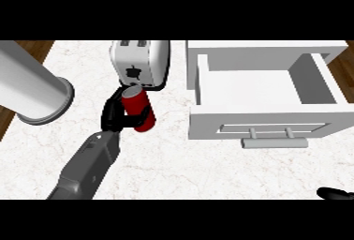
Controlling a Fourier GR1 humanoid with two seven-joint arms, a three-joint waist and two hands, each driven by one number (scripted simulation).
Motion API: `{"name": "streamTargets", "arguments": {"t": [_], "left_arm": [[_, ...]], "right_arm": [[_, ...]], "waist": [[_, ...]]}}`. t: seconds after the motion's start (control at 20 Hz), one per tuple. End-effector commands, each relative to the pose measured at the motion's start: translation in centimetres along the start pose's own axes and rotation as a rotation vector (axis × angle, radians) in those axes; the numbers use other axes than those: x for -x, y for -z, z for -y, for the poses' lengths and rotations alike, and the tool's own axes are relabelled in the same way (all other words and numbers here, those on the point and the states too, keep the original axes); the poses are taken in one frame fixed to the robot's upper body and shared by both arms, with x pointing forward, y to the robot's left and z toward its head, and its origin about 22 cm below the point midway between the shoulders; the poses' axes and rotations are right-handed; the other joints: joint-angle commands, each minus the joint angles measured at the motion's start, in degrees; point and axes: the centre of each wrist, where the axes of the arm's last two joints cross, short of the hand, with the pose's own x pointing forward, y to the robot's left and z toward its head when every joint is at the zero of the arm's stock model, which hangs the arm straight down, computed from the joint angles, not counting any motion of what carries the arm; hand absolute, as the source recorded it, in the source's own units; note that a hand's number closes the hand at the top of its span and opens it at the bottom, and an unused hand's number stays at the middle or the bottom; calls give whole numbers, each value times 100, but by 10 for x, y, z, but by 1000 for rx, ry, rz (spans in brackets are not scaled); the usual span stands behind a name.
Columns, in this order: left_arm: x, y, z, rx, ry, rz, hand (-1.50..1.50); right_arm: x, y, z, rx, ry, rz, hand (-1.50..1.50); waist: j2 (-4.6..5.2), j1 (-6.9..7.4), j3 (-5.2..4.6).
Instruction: Pick up the can, place it into the drawer and close the drawer
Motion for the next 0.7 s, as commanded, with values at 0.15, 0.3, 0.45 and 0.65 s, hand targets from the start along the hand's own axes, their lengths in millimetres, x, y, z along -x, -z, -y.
{"name": "streamTargets", "arguments": {"t": [0.15, 0.3, 0.45, 0.65], "left_arm": [[-48, 26, 52, 146, 21, 30, 150], [-72, 37, 62, 192, 68, 37, 150], [-117, 52, 78, 211, 54, 53, 150], [-157, 54, 144, 241, 25, 59, 150]], "right_arm": [[-14, -3, -1, 22, -24, 9, -150], [-13, 3, 5, 26, -31, 0, -150], [-5, 4, 14, 29, -20, 0, -150], [-23, -2, -3, 25, -25, 14, -150]], "waist": [[-48, 110, 6], [-28, 88, 4], [-42, 110, 7], [-35, 70, 2]]}}
